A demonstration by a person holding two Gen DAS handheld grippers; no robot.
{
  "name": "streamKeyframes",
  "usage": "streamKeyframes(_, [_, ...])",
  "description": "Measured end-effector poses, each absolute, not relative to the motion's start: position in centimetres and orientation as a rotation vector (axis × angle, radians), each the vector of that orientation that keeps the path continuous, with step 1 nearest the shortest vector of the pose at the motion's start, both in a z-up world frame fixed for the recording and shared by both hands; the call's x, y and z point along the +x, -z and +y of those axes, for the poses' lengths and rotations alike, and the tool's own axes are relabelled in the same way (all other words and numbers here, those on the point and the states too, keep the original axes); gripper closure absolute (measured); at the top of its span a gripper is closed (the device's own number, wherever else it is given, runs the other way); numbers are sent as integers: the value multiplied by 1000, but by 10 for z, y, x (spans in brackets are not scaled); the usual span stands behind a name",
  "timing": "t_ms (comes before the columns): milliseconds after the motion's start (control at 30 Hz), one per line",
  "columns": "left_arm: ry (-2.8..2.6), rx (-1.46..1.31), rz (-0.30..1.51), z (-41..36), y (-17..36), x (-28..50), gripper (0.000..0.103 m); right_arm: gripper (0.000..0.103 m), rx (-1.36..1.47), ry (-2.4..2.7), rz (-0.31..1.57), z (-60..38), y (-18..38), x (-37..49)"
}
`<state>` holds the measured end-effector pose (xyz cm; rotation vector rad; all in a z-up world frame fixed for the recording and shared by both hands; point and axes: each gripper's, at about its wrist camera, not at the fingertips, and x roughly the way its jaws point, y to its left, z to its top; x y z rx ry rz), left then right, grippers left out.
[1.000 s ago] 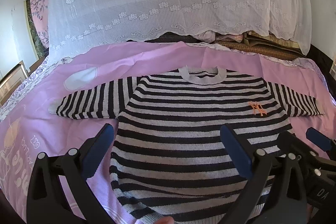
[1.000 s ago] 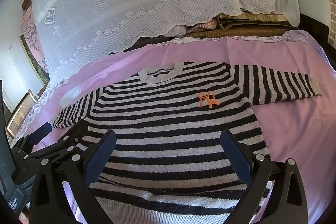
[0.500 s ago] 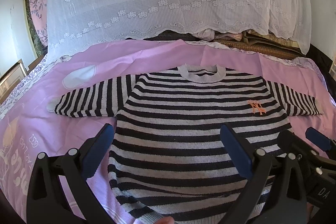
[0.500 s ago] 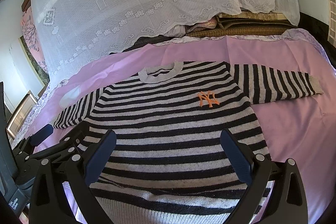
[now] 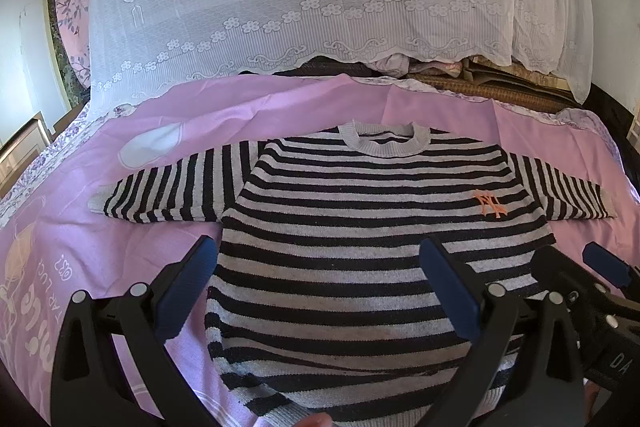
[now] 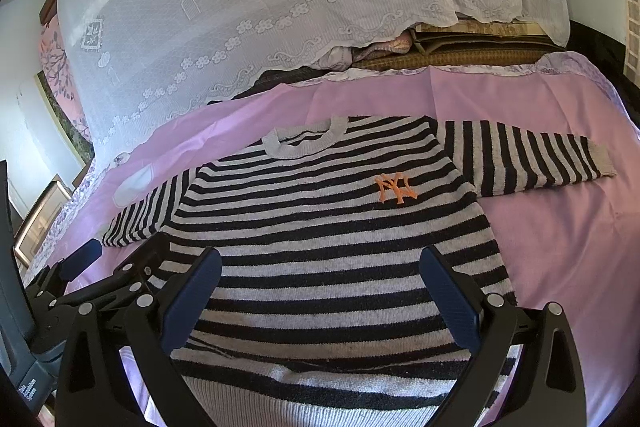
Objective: Fold small clothes
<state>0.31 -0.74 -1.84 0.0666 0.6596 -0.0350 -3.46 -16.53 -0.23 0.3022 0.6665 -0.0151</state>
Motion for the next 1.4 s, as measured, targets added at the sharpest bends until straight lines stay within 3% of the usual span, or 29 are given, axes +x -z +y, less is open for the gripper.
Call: streamKeyframes(1400, [33, 70, 673, -5, 23, 6, 4, 3, 330, 9, 674, -167, 4, -34])
